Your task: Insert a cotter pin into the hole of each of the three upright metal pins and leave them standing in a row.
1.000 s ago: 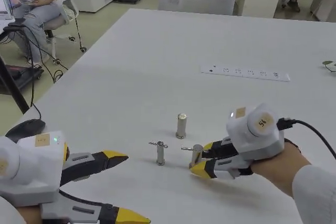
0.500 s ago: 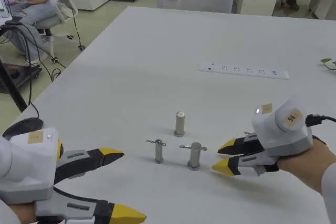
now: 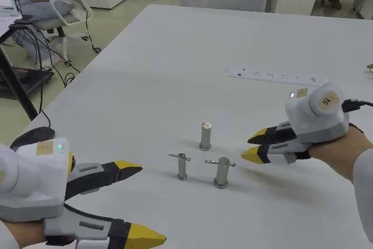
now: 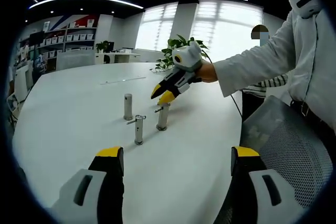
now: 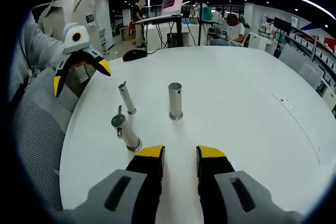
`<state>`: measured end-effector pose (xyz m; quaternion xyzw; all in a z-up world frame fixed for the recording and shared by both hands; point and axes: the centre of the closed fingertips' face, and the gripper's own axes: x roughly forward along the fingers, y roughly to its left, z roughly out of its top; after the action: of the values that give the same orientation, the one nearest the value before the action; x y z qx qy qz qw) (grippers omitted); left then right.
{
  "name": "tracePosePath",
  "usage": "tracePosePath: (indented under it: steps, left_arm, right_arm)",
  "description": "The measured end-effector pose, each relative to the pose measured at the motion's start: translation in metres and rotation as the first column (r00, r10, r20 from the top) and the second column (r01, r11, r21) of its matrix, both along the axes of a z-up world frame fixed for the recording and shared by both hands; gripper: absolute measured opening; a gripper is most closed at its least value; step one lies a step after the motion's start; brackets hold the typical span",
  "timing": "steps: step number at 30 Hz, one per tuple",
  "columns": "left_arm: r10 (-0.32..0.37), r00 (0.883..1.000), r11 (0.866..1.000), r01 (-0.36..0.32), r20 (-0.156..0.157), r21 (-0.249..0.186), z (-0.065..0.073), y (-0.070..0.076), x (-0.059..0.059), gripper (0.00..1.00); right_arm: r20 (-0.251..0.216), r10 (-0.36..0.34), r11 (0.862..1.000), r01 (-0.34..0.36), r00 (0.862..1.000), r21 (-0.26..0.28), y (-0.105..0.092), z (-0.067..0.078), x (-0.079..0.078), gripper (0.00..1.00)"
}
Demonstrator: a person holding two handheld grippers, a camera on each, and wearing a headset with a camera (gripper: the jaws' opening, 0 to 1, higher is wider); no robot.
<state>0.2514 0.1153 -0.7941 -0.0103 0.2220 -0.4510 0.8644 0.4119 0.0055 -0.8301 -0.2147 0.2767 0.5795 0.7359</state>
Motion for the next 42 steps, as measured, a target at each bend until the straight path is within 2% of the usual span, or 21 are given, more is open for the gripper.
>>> tracePosePath:
  steps: [10,15,29,36,42]
  left_arm:
    - [0.009,1.000,1.000,-0.009,0.005,-0.012,0.003,0.000,0.001,0.84]
    - [0.010,1.000,1.000,-0.010,0.008,-0.013,0.003,0.001,0.002,0.84]
    - [0.015,1.000,1.000,-0.015,0.005,-0.017,0.004,0.003,0.002,0.84]
    - [0.019,1.000,1.000,-0.019,0.006,-0.012,0.005,0.007,0.003,0.84]
    - [0.022,1.000,1.000,-0.022,0.006,-0.010,0.005,0.009,0.003,0.83]
  right_arm:
    - [0.008,0.056,0.998,-0.056,0.998,0.035,0.031,0.007,0.000,0.27]
    - [-0.009,0.071,0.995,-0.070,0.997,0.067,0.044,0.009,0.000,0.27]
    - [-0.002,0.131,0.990,-0.130,0.991,0.054,0.073,-0.002,0.007,0.27]
    - [0.008,0.180,0.983,-0.180,0.984,0.039,0.082,-0.008,0.007,0.26]
    - [0.028,0.204,0.978,-0.205,0.979,0.035,0.084,-0.008,0.007,0.16]
